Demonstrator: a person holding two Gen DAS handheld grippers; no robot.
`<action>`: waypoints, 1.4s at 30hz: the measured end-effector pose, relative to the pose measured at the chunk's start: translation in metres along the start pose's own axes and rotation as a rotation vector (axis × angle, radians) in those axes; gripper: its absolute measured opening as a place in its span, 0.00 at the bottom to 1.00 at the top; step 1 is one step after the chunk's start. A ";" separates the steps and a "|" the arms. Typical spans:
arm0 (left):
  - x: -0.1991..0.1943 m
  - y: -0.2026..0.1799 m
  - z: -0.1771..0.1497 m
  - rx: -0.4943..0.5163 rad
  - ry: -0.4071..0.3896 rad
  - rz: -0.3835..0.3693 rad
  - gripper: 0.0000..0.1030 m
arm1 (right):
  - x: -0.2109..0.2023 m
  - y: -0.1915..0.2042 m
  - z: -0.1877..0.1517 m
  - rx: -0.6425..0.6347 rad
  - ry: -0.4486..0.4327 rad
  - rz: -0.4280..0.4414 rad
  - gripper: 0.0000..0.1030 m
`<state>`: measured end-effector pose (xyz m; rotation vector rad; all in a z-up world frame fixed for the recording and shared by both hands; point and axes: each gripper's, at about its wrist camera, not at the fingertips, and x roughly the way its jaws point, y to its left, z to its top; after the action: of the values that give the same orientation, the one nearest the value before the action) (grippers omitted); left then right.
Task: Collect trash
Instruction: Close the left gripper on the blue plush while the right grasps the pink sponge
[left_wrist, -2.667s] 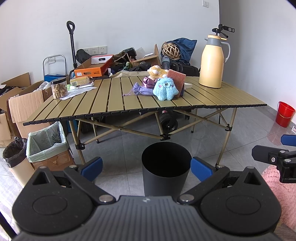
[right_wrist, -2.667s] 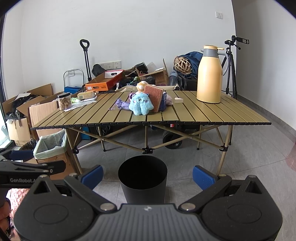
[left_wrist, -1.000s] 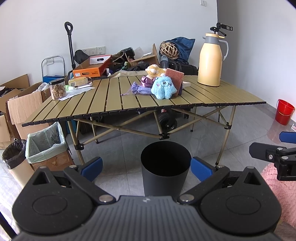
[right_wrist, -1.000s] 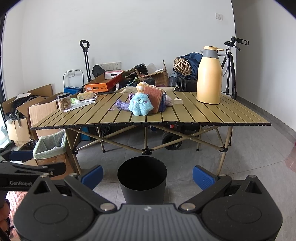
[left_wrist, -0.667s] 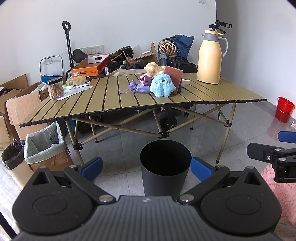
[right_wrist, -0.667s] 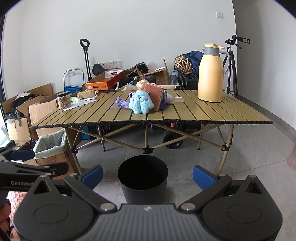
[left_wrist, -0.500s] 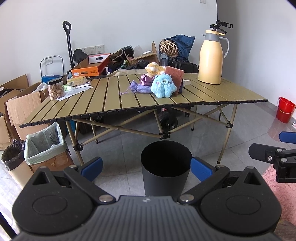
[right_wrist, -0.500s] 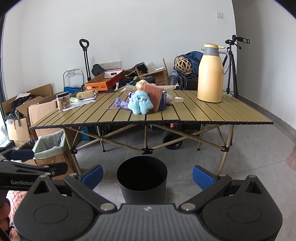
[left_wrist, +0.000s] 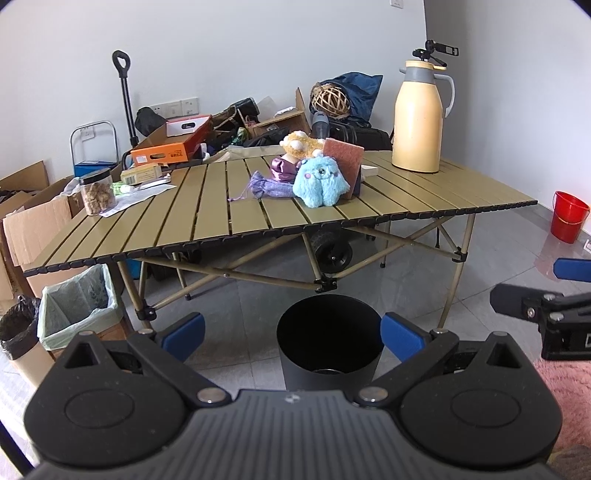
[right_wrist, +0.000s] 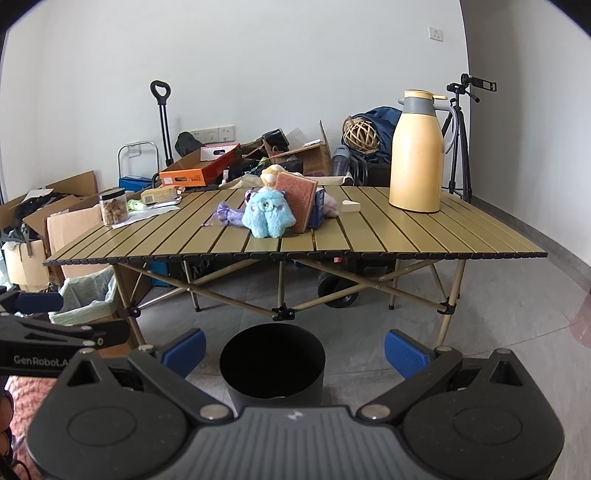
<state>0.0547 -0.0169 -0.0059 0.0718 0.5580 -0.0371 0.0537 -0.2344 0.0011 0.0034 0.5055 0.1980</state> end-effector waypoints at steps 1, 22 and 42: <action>0.003 0.000 0.001 0.003 0.002 -0.003 1.00 | 0.003 -0.001 0.001 0.006 -0.002 0.001 1.00; 0.079 0.000 0.065 0.001 -0.094 -0.026 1.00 | 0.079 -0.027 0.046 0.027 -0.109 -0.080 1.00; 0.168 -0.022 0.135 -0.064 -0.162 -0.036 1.00 | 0.164 -0.066 0.106 0.121 -0.225 -0.144 1.00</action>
<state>0.2675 -0.0522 0.0177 -0.0040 0.3983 -0.0592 0.2578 -0.2633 0.0118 0.1063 0.2915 0.0249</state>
